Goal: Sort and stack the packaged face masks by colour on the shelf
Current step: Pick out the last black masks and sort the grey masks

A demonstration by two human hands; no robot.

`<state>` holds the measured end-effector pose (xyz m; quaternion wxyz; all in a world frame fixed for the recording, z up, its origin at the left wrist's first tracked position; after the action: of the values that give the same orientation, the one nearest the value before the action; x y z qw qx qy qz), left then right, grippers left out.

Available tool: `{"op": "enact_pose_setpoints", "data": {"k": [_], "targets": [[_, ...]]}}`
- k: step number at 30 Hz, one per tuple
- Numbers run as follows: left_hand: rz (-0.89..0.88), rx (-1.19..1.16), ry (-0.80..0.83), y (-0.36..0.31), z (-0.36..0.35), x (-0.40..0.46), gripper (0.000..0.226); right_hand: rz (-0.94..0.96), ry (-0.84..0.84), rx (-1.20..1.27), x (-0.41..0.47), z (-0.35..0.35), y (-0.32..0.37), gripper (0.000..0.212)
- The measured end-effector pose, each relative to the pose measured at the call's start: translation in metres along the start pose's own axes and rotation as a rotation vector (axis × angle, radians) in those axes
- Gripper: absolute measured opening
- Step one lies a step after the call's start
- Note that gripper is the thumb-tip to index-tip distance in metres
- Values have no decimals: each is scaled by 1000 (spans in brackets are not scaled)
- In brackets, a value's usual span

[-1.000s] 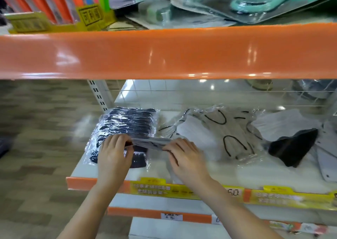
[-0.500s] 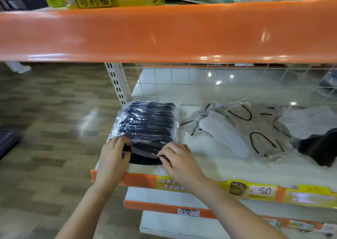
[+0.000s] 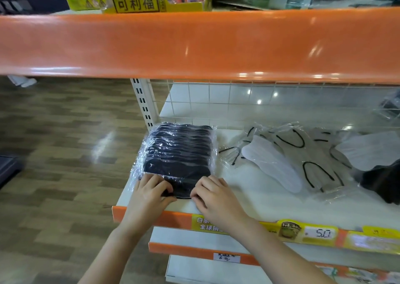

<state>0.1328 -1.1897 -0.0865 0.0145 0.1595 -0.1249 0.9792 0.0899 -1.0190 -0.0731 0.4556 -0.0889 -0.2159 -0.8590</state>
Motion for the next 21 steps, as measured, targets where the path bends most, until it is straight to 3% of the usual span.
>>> {"op": "enact_pose_setpoints", "data": {"k": [4, 14, 21], "targets": [[7, 12, -26, -3, -1, 1, 15, 1, 16, -7, -1, -3, 0, 19], [70, 61, -33, -7, 0, 0, 21, -25, 55, -10, -2, -6, -2, 21], [115, 63, -83, -9, 8, -11, 12, -26, 30, -3, -2, -4, -1, 19]]}}
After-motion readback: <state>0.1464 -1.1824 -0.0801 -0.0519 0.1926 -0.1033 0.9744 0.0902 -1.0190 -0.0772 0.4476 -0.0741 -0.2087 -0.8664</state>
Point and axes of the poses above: each hand's wrist, its own x-axis towards the middle knuckle, its own z-axis out of the back of the hand, y = z × x, the point moved 6 cm from there along x, towards the middle knuckle, and after that the axes turned 7 degrees about y, right-handed, at the moved point
